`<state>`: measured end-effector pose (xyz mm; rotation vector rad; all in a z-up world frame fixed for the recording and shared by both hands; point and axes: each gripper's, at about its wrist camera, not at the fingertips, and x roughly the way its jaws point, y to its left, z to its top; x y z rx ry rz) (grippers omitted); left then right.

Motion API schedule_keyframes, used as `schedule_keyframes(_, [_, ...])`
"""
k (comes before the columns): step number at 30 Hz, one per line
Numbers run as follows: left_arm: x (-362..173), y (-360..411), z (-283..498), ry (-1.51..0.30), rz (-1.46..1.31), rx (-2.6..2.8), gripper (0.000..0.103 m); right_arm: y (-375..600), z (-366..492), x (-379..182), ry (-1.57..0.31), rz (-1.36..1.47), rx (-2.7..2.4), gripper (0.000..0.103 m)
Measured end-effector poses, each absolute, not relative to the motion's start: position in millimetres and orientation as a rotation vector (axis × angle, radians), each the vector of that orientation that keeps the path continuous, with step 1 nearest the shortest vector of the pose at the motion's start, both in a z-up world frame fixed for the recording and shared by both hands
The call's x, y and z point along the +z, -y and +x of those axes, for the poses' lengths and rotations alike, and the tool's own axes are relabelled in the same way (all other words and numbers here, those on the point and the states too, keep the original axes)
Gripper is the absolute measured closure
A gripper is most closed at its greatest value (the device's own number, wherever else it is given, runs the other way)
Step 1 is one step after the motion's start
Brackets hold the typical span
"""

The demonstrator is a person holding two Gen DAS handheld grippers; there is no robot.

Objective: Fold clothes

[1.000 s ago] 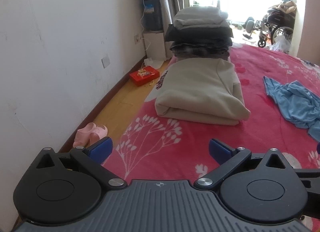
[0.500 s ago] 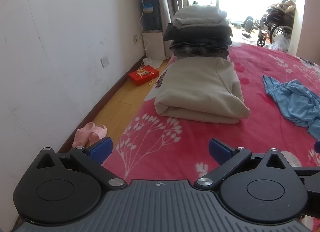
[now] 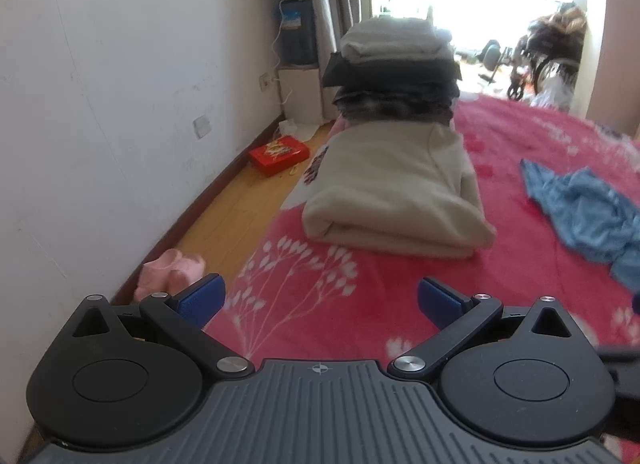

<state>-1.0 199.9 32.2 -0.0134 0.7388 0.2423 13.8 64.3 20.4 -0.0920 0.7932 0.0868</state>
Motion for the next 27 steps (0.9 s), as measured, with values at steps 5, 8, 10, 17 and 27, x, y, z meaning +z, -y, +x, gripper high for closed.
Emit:
schedule_keyframes(5, [31, -214, 53, -0.674, -0.047, 0.203, 0.0, -38, 24, 13, -0.752, -0.006, 0.08, 0.0])
schedule_keyframes(8, [18, -220, 104, -0.663, -0.067, 0.19, 0.0, -23, 34, 4, -0.698, 0.05, 0.089, 0.0])
schedule_keyframes(10, [4, -224, 131, -0.651, -0.082, 0.202, 0.0, -18, 47, -2, -0.672, 0.053, 0.082, 0.0])
schedule_keyframes(17, [-55, -239, 178, -0.638, -0.113, 0.124, 0.005, -10, 142, -17, -0.66, 0.195, 0.197, 0.014])
schedule_keyframes(27, [-94, -249, 193, -0.7, -0.101, 0.09, 0.007, -26, 301, -90, -0.887, 0.456, 0.424, 0.059])
